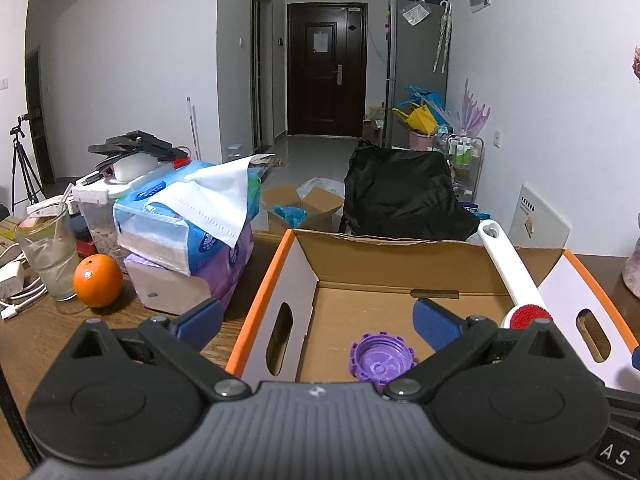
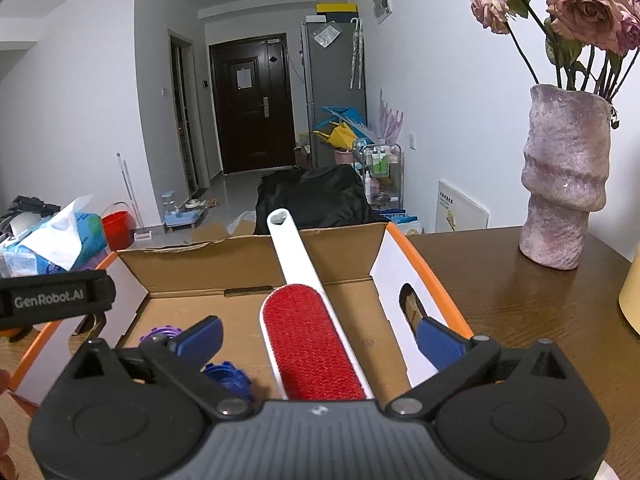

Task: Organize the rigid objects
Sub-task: 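Withdraw both tools from the box back toward the table items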

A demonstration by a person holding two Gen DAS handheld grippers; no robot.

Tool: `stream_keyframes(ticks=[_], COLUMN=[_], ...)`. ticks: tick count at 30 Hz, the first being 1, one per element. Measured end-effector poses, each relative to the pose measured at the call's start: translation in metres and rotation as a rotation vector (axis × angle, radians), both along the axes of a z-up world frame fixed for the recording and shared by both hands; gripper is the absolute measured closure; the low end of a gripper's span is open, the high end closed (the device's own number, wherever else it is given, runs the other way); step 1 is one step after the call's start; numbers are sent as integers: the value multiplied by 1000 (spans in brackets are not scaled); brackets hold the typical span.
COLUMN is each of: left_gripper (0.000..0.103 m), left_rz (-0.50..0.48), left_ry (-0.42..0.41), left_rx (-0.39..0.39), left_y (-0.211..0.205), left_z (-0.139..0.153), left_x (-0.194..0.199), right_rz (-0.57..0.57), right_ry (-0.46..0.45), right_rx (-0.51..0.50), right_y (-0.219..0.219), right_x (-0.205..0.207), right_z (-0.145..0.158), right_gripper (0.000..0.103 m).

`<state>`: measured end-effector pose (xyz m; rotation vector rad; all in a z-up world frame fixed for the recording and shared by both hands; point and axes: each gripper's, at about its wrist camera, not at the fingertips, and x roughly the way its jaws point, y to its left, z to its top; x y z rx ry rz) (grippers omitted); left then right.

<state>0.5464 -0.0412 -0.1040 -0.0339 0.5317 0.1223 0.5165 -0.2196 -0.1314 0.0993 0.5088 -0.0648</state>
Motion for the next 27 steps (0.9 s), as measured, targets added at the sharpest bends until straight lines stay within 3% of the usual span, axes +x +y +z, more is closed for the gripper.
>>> stream_keyframes(ticks=[14,27], left_gripper=[0,0], left_rz=[1,11], left_ry=[-21,-49], left_rx=[-23,-28], left_y=[8,29], left_z=[10,11], left_x=[-26,-88], right_rz=[11,46], right_ry=[-30,-118], right_rx=[-11,-22], right_y=[-6,-14], right_x=[-22,-84], right_z=[10,25], right_gripper=[0,0])
